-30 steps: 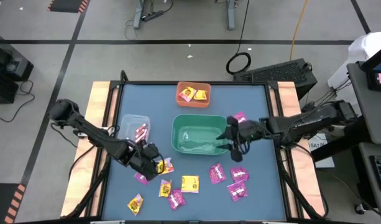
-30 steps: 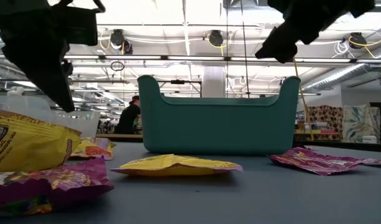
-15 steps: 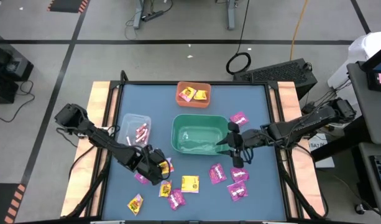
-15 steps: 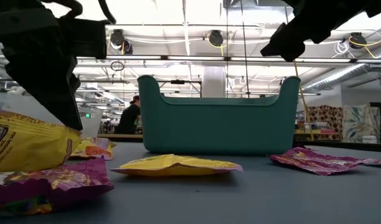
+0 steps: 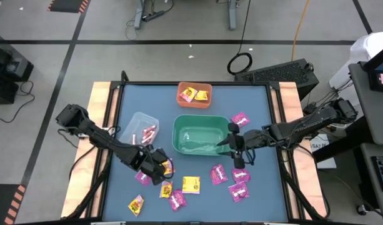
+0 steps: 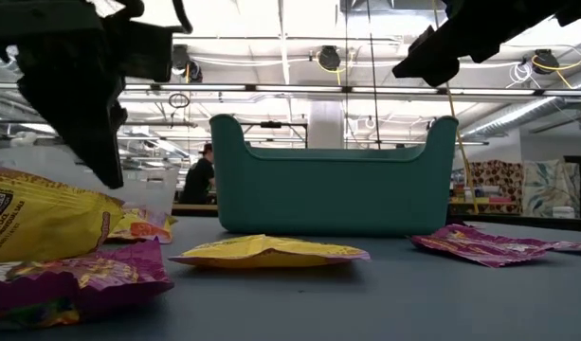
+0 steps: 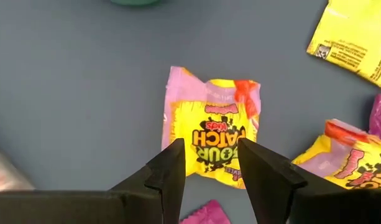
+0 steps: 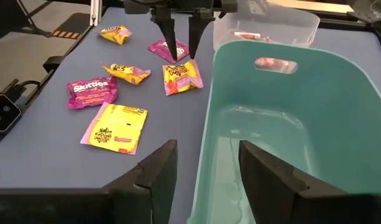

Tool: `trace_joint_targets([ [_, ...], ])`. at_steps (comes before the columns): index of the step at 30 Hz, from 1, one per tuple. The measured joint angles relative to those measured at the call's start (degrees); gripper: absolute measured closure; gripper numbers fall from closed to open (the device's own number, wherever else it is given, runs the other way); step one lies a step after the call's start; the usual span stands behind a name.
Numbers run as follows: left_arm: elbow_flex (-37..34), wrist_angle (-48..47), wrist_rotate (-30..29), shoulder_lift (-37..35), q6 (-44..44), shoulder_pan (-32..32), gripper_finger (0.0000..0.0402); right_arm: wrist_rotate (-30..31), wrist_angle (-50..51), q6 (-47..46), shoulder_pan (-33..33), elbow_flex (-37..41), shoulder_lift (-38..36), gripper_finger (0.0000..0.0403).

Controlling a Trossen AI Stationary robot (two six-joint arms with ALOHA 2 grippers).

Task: Sort candy
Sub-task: Put the yellow candy into the orange bin

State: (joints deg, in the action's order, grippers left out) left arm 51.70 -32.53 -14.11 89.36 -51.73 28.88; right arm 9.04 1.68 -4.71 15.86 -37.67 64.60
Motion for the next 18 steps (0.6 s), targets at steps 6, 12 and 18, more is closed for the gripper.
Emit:
trace_joint_targets([
  [6, 5.5, -7.1, -0.6, -0.2, 1.1, 0.6, 0.0249, 0.0, 0.1, 0.9, 0.0, 0.0, 0.0, 0.0241],
  [12, 5.9, -7.7, 0.6, 0.1, 2.4, 2.5, 0.0249, -0.1, 0.2, 0.9, 0.0, 0.0, 0.0, 0.0241],
  [18, 6.0, -8.1, 0.1, 0.8, -2.1, 5.2, 0.0249, -0.4, 0.4, 0.9, 0.0, 0.0, 0.0, 0.0241],
])
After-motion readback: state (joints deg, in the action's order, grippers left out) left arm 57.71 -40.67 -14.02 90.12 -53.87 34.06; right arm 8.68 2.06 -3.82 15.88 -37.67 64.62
